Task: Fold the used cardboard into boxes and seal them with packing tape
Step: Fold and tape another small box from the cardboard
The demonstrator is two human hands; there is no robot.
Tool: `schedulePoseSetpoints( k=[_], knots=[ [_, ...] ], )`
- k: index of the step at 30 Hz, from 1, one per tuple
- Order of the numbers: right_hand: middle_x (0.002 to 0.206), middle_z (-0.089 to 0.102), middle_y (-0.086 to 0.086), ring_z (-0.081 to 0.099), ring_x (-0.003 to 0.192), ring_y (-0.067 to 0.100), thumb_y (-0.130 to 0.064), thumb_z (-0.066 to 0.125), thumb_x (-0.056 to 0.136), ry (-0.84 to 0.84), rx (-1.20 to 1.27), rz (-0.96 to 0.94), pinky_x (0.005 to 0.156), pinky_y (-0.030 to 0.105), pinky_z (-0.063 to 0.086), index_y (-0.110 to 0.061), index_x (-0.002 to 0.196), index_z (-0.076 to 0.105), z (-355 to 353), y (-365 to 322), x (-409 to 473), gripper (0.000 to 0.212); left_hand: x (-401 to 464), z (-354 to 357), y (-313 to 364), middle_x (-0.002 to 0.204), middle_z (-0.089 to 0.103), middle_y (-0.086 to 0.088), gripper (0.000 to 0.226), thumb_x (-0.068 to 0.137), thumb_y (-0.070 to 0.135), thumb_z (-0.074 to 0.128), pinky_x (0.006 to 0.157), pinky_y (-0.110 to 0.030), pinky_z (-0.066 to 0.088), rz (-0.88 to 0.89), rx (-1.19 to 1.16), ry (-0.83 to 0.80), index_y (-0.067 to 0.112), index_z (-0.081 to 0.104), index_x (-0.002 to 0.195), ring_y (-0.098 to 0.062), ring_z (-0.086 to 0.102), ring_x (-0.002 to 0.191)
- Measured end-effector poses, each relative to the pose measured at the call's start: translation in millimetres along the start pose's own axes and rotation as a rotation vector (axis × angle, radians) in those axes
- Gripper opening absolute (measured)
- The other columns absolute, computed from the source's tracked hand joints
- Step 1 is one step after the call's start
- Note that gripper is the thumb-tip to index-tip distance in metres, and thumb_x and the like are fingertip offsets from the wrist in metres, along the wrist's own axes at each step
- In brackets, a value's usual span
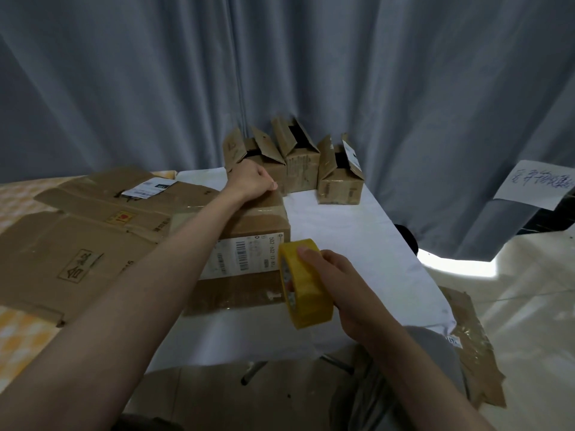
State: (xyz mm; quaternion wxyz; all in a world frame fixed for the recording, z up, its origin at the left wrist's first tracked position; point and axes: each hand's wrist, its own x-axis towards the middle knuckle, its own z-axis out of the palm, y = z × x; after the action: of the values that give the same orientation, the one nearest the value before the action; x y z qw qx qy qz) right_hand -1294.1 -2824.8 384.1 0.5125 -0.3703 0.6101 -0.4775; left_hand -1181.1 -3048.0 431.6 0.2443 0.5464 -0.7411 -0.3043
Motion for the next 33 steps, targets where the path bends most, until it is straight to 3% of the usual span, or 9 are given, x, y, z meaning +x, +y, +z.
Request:
schedulePoseSetpoints(
  k=[4, 7, 9, 13, 15, 21, 28, 31, 33],
  knots=[
    [0.079, 0.073, -0.015, 0.071, 0.067, -0.001, -0.052, 0.060, 0.093, -0.008, 0.040, 0.027, 0.059, 0.021, 0.054, -0.028, 0.100, 0.057, 3, 6, 2, 0.025, 3, 7, -2, 0.099, 0.076, -0.010, 0.022, 0.085, 0.016, 0.063, 0.094, -0.042, 0.054, -0.041, 0.092, -0.031, -0.001, 0.077, 0.082, -0.022, 0.068, 0.102],
    [0.098, 0.067, -0.009, 0.072, 0.076, 0.006, -0.053, 0.059, 0.092, 0.018, 0.039, 0.032, 0.069, 0.026, 0.050, -0.030, 0.102, 0.058, 5, 11, 4, 0.025, 1, 14, -5, 0.110, 0.071, -0.006, 0.023, 0.087, 0.020, 0.067, 0.095, -0.037, 0.051, -0.009, 0.138, -0.005, 0.004, 0.073, 0.103, -0.021, 0.063, 0.108],
    [0.101, 0.060, -0.013, 0.067, 0.083, 0.007, -0.054, 0.058, 0.093, 0.020, 0.046, 0.042, 0.072, 0.027, 0.048, -0.033, 0.100, 0.055, 6, 12, 6, 0.023, -3, 14, -5, 0.128, 0.056, -0.005, 0.045, 0.087, 0.021, 0.071, 0.096, -0.031, 0.042, 0.064, 0.170, 0.052, 0.015, 0.056, 0.128, -0.023, 0.051, 0.119],
    [0.104, 0.052, -0.017, 0.056, 0.094, 0.008, -0.058, 0.056, 0.092, -0.014, 0.050, 0.052, 0.070, 0.026, 0.043, -0.038, 0.097, 0.051, 8, 19, 10, 0.021, -32, 6, -4, 0.116, 0.052, 0.001, 0.018, 0.089, 0.017, 0.068, 0.097, -0.033, 0.041, 0.394, 0.305, 0.268, 0.020, 0.060, 0.105, -0.018, 0.046, 0.114],
    [0.105, 0.052, -0.017, 0.055, 0.097, 0.009, -0.058, 0.056, 0.092, -0.012, 0.041, 0.035, 0.072, 0.027, 0.044, -0.038, 0.098, 0.052, 8, 21, 12, 0.022, -54, 6, -9, 0.105, 0.055, 0.008, 0.006, 0.096, 0.022, 0.060, 0.088, -0.030, 0.040, 0.506, 0.281, 0.189, 0.022, 0.064, 0.100, -0.011, 0.049, 0.104],
    [0.122, 0.060, -0.001, 0.061, 0.107, 0.022, -0.057, 0.055, 0.094, 0.023, 0.086, 0.004, 0.096, 0.046, 0.052, -0.031, 0.120, 0.054, 14, 15, 27, 0.037, -76, 12, -27, 0.133, 0.058, 0.002, 0.049, 0.103, 0.053, 0.031, 0.102, -0.041, 0.043, 0.506, 0.379, -0.075, 0.022, 0.058, 0.130, -0.018, 0.051, 0.124],
    [0.081, 0.074, -0.011, 0.072, 0.078, 0.008, -0.054, 0.041, 0.101, 0.055, 0.087, 0.019, 0.069, 0.025, 0.056, -0.034, 0.095, 0.061, -5, 19, 43, 0.029, -73, 21, -37, 0.164, 0.021, 0.012, 0.112, 0.067, 0.100, 0.021, 0.111, -0.041, 0.030, 0.325, 0.467, -0.161, 0.032, 0.023, 0.156, -0.014, 0.026, 0.146],
    [0.091, 0.075, -0.008, 0.070, 0.084, 0.010, -0.033, 0.039, 0.106, 0.109, -0.218, -0.153, 0.066, 0.016, 0.053, -0.027, 0.111, 0.067, -33, 23, 55, 0.028, -74, 23, -37, 0.164, 0.019, 0.013, 0.110, 0.067, 0.099, 0.027, 0.109, -0.044, 0.032, 0.312, 0.484, -0.154, 0.034, 0.021, 0.156, -0.016, 0.027, 0.145],
    [0.114, 0.069, 0.001, 0.063, 0.099, 0.014, -0.018, 0.046, 0.103, 0.138, -0.676, -0.262, 0.084, 0.022, 0.048, -0.023, 0.127, 0.065, -51, 28, 72, 0.031, -74, 24, -35, 0.164, 0.019, 0.013, 0.113, 0.065, 0.100, 0.030, 0.110, -0.044, 0.031, 0.290, 0.490, -0.177, 0.034, 0.022, 0.156, -0.016, 0.026, 0.146]
  ],
)
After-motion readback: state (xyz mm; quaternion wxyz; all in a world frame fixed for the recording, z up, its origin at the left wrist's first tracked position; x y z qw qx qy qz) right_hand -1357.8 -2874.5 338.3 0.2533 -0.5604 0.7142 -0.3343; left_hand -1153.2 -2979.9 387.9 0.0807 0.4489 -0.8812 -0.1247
